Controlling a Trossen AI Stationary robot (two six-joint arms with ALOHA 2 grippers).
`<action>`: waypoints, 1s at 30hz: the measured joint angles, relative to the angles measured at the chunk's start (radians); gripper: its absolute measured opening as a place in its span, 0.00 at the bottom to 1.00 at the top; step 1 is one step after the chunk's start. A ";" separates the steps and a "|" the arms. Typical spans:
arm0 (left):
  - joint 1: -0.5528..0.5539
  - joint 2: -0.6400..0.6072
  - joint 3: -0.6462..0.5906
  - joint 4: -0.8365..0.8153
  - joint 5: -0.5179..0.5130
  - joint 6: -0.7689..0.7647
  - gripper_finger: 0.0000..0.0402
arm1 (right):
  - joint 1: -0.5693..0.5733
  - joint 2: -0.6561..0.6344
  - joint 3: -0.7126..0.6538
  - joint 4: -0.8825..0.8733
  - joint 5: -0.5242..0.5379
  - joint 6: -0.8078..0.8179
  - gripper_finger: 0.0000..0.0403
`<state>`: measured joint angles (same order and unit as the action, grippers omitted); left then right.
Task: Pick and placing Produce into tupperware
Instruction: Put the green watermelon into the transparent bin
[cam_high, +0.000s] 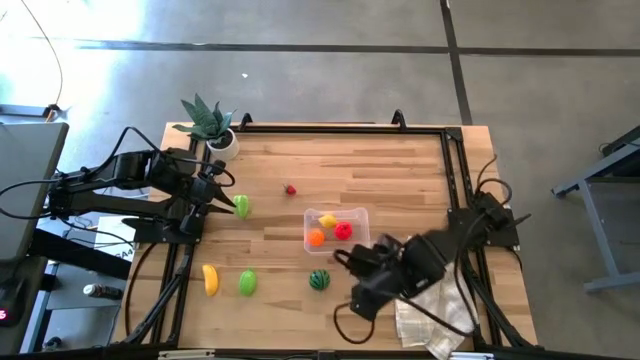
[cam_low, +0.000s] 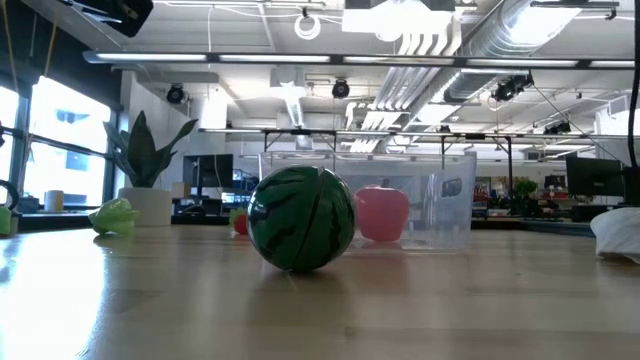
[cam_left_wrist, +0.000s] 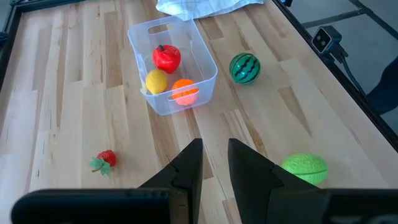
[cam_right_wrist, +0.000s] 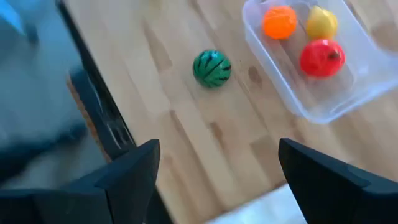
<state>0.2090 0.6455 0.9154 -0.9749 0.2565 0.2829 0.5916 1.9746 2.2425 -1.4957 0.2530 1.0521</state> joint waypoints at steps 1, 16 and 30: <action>0.000 0.000 0.000 0.000 0.000 0.000 0.17 | 0.012 0.003 0.000 0.008 0.028 0.083 0.79; 0.000 0.000 0.000 0.000 0.000 0.000 0.17 | 0.012 0.223 0.000 0.165 0.125 0.877 0.79; 0.000 0.000 0.000 0.000 0.000 0.000 0.17 | -0.115 0.407 0.000 0.244 -0.007 0.772 0.79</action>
<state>0.2090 0.6455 0.9154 -0.9749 0.2564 0.2827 0.4766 2.3817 2.2425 -1.2516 0.2455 1.8244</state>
